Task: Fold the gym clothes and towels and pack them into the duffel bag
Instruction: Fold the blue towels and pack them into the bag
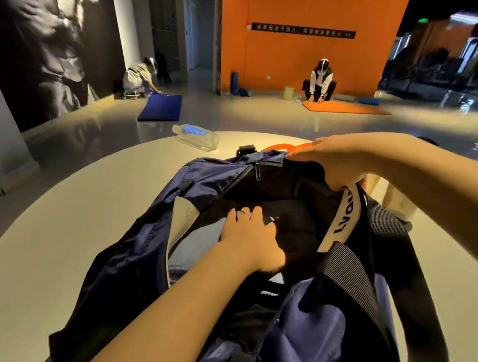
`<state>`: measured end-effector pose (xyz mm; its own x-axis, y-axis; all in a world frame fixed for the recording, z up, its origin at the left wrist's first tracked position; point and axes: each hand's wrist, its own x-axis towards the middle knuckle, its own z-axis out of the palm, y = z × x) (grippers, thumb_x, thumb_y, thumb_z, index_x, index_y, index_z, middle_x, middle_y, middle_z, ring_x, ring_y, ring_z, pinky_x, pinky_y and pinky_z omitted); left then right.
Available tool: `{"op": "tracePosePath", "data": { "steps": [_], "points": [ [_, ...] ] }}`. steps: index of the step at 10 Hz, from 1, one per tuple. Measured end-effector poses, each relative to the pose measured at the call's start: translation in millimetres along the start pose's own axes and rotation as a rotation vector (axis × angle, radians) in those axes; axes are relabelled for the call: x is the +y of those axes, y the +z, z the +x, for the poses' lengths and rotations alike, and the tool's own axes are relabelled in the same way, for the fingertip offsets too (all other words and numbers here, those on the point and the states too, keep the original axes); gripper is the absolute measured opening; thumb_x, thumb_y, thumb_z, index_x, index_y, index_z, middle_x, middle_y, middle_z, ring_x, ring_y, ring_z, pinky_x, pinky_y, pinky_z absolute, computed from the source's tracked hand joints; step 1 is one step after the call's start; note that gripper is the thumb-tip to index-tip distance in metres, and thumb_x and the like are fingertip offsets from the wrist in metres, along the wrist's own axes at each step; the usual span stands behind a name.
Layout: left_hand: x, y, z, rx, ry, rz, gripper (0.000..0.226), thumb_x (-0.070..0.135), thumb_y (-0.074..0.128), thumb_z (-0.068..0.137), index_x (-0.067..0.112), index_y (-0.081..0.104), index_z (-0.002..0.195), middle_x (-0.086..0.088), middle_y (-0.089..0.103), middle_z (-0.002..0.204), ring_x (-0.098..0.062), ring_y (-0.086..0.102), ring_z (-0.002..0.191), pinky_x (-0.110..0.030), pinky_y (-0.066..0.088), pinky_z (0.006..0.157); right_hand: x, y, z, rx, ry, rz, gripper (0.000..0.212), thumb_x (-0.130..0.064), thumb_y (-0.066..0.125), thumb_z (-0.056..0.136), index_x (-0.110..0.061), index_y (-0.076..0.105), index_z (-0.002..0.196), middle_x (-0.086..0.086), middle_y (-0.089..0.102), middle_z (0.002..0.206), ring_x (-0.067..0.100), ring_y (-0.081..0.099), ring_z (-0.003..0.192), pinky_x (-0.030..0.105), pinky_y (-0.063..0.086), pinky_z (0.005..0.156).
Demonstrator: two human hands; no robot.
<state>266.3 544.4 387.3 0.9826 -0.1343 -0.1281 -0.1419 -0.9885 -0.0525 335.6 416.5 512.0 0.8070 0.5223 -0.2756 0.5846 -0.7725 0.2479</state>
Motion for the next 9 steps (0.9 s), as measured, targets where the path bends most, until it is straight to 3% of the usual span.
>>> {"op": "tracePosePath", "data": {
  "steps": [1, 2, 3, 4, 5, 6, 7, 8, 9],
  "points": [
    [16.5, -10.7, 0.0, 0.067, 0.003, 0.055, 0.057, 0.028, 0.043, 0.095, 0.006, 0.032, 0.146, -0.016, 0.013, 0.158, -0.032, 0.008, 0.145, -0.05, 0.003, 0.118, 5.4, 0.2, -2.6, 0.006, -0.004, -0.01, 0.072, -0.005, 0.062, 0.085, -0.03, 0.031, 0.145, 0.018, 0.051, 0.125, 0.036, 0.059, 0.106, 0.046, 0.055, 0.085],
    [25.9, 24.9, 16.0, 0.051, -0.083, -0.016, 0.05, 0.023, 0.045, 0.097, 0.006, 0.036, 0.143, -0.014, 0.027, 0.153, -0.032, 0.018, 0.143, -0.047, 0.004, 0.116, 6.1, -1.6, -9.7, 0.019, 0.004, -0.04, 0.073, -0.006, 0.06, 0.087, -0.032, 0.028, 0.146, 0.011, 0.051, 0.114, 0.03, 0.059, 0.099, 0.036, 0.058, 0.07],
    [22.4, 33.9, 16.5, 0.081, -0.108, -0.087, 0.057, 0.04, 0.045, 0.097, 0.011, 0.033, 0.145, -0.014, 0.033, 0.149, -0.034, 0.026, 0.138, -0.045, 0.011, 0.113, 5.2, 1.0, -19.4, 0.087, -0.019, -0.019, 0.076, -0.007, 0.059, 0.088, -0.037, 0.023, 0.148, 0.011, 0.048, 0.113, 0.026, 0.058, 0.095, 0.033, 0.058, 0.067],
    [20.9, 23.3, 9.7, 0.027, 0.021, 0.025, 0.067, 0.058, 0.031, 0.096, 0.025, 0.017, 0.152, -0.011, 0.022, 0.156, -0.035, 0.022, 0.14, -0.049, 0.019, 0.112, -2.8, 10.6, -30.6, 0.159, 0.01, 0.007, 0.076, -0.018, 0.061, 0.09, -0.037, 0.017, 0.149, 0.013, 0.04, 0.13, 0.029, 0.05, 0.109, 0.033, 0.052, 0.083],
    [19.0, 2.8, -7.9, 0.024, 0.013, 0.04, 0.059, 0.051, 0.028, 0.099, 0.013, 0.036, 0.144, -0.016, 0.034, 0.148, -0.034, 0.031, 0.134, -0.047, 0.022, 0.11, -9.6, 29.0, -50.1, 0.247, 0.097, 0.211, 0.086, -0.028, 0.065, 0.088, -0.038, 0.007, 0.15, 0.012, 0.031, 0.145, 0.032, 0.046, 0.123, 0.036, 0.051, 0.086],
    [11.5, -6.7, -47.0, 0.21, 0.041, -0.05, 0.052, 0.046, 0.035, 0.1, 0.015, 0.042, 0.141, -0.009, 0.032, 0.151, -0.026, 0.029, 0.138, -0.041, 0.019, 0.114, -16.8, 54.3, -80.7, 0.351, 0.209, 0.519, 0.095, -0.025, 0.07, 0.084, -0.04, 0.004, 0.15, 0.011, 0.04, 0.143, 0.031, 0.051, 0.121, 0.04, 0.055, 0.084],
    [-7.6, 4.9, -101.1, 0.66, 0.065, -0.035, 0.045, 0.045, 0.059, 0.081, 0.023, 0.065, 0.12, -0.009, 0.054, 0.137, -0.026, 0.046, 0.13, -0.048, 0.034, 0.108, -29.9, 75.7, -104.2, 0.394, 0.201, 0.842, 0.092, -0.003, 0.065, 0.085, -0.039, 0.01, 0.148, 0.008, 0.052, 0.125, 0.025, 0.056, 0.11, 0.036, 0.058, 0.071],
    [-32.5, 25.7, -141.1, 0.775, -0.117, -0.17, 0.046, 0.041, 0.078, 0.062, 0.022, 0.071, 0.103, -0.01, 0.058, 0.128, -0.03, 0.047, 0.121, -0.052, 0.04, 0.094, -40.9, 77.7, -113.2, 0.47, 0.164, 1.017, 0.089, 0.002, 0.062, 0.086, -0.041, 0.013, 0.147, -0.004, 0.05, 0.099, 0.016, 0.054, 0.1, 0.04, 0.056, 0.079],
    [-49.2, 27.4, -162.2, 0.659, -0.337, -0.436, 0.063, 0.033, 0.089, 0.061, 0.023, 0.066, 0.118, -0.004, 0.042, 0.142, -0.032, 0.047, 0.12, -0.05, 0.046, 0.09, -62.5, 78.5, -117.8, 0.427, 0.102, 1.16, 0.081, 0.0, 0.062, 0.088, -0.04, 0.019, 0.144, -0.011, 0.053, 0.096, 0.017, 0.058, 0.103, 0.045, 0.055, 0.083]
  ]
}}
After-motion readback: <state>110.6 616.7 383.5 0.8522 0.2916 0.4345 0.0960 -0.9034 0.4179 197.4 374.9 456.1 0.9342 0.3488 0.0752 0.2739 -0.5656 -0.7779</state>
